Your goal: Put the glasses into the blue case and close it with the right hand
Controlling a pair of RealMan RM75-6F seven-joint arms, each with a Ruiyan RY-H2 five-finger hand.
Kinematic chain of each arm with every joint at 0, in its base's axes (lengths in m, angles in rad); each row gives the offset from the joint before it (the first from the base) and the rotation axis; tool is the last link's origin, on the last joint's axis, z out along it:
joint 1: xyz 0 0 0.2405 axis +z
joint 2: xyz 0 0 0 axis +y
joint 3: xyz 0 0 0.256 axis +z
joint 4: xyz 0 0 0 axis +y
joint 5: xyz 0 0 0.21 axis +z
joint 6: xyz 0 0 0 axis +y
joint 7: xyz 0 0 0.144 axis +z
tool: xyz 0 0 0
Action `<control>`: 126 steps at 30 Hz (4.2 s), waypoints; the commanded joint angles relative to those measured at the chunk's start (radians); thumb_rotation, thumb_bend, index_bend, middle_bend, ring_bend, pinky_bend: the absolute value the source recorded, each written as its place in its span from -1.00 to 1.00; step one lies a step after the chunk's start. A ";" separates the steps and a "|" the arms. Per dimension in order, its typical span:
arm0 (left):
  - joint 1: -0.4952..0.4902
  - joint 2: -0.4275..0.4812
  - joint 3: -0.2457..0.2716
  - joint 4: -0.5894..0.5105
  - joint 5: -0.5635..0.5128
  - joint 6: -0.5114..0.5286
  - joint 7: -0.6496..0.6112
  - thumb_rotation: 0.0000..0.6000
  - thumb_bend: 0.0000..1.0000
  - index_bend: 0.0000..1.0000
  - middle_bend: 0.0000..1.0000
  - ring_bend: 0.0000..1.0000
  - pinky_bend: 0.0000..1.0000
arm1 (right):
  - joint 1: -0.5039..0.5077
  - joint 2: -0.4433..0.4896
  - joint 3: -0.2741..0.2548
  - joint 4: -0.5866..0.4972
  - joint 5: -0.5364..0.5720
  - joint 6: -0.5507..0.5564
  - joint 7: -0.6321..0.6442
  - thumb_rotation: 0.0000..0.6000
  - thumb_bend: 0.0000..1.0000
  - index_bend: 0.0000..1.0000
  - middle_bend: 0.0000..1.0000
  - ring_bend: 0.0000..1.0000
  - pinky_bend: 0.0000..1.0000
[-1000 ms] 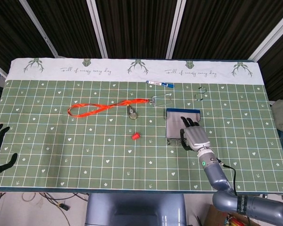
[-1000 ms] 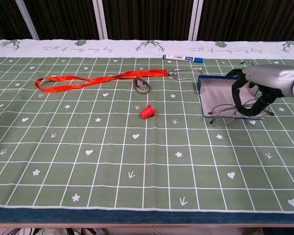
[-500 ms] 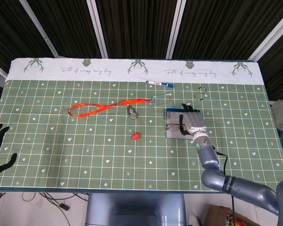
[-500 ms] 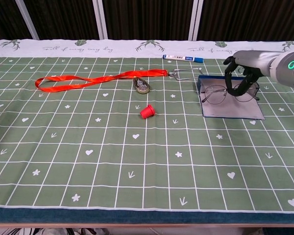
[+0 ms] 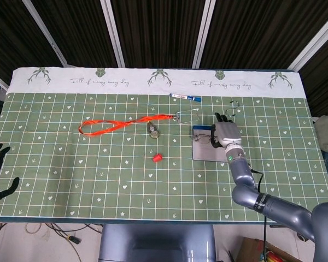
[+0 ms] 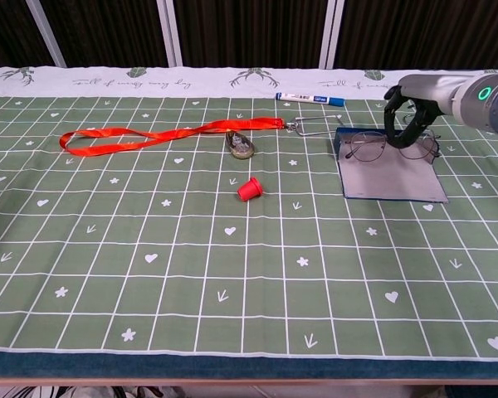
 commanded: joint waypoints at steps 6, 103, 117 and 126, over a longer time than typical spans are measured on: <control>0.001 -0.002 -0.001 0.001 -0.001 0.002 0.000 1.00 -0.31 -0.86 -0.99 -1.00 -1.00 | 0.018 -0.022 -0.007 0.063 0.009 -0.036 0.025 1.00 0.00 0.26 -1.00 -0.88 -0.63; 0.002 -0.005 -0.004 -0.010 -0.018 0.001 0.017 1.00 -0.30 -0.86 -0.99 -1.00 -1.00 | -0.047 -0.034 -0.142 -0.037 -0.002 0.079 -0.052 1.00 0.15 -0.79 0.10 0.17 -0.01; 0.001 -0.002 -0.005 -0.011 -0.023 -0.004 0.015 1.00 -0.30 -0.86 -0.99 -1.00 -1.00 | -0.022 -0.061 -0.112 0.017 0.032 0.073 -0.066 1.00 0.16 -0.79 0.11 0.18 -0.01; 0.001 -0.001 -0.004 -0.014 -0.028 -0.007 0.018 1.00 -0.30 -0.86 -0.99 -1.00 -1.00 | -0.034 -0.038 -0.111 -0.028 0.015 0.099 -0.057 1.00 0.16 -0.78 0.11 0.18 -0.01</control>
